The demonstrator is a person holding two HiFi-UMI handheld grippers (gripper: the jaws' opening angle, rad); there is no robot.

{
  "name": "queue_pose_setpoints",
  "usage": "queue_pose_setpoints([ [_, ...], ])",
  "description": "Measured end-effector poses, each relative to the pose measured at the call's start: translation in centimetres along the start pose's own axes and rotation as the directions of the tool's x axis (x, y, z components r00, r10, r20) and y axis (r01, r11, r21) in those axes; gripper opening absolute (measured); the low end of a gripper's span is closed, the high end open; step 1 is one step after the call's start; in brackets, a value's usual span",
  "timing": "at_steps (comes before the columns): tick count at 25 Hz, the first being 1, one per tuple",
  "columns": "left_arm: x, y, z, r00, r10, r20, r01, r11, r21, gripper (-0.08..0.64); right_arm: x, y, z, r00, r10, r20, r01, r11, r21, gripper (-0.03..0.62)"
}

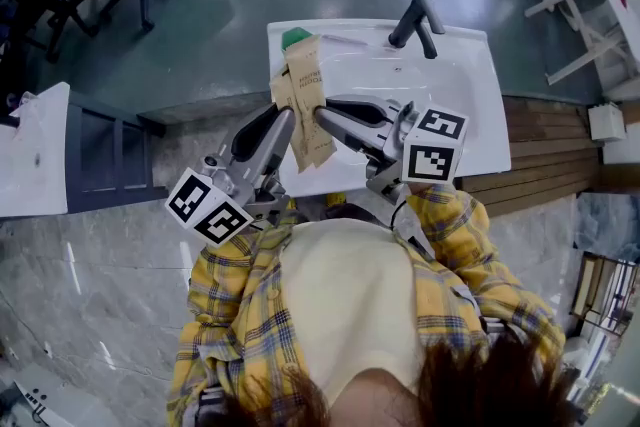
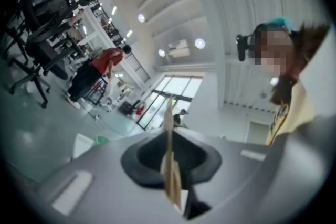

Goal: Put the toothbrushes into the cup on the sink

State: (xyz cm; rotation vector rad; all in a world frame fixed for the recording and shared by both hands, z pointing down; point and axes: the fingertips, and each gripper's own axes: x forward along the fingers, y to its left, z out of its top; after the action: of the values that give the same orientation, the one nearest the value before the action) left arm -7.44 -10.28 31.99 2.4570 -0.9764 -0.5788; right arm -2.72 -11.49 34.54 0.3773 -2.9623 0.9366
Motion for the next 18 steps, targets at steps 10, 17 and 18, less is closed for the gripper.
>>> queue_pose_setpoints([
  [10,-1.5,1.2,0.1,0.991,0.134,0.003,-0.134,0.989,0.065,0.031,0.0,-0.8,0.4,0.998,-0.067,0.011,0.068,0.996,-0.065,0.043],
  [17,-2.9,2.4,0.4,0.972,0.235,0.014,-0.235,0.964,0.123,0.031,0.3,-3.6,3.7,0.976,-0.176,0.129,0.196,0.967,-0.163,0.043],
  [18,-3.0,2.5,0.4,0.970,0.241,0.017,-0.242,0.963,0.120,0.031,0.4,-4.2,4.3,0.969,-0.194,0.153,0.219,0.960,-0.175,0.043],
])
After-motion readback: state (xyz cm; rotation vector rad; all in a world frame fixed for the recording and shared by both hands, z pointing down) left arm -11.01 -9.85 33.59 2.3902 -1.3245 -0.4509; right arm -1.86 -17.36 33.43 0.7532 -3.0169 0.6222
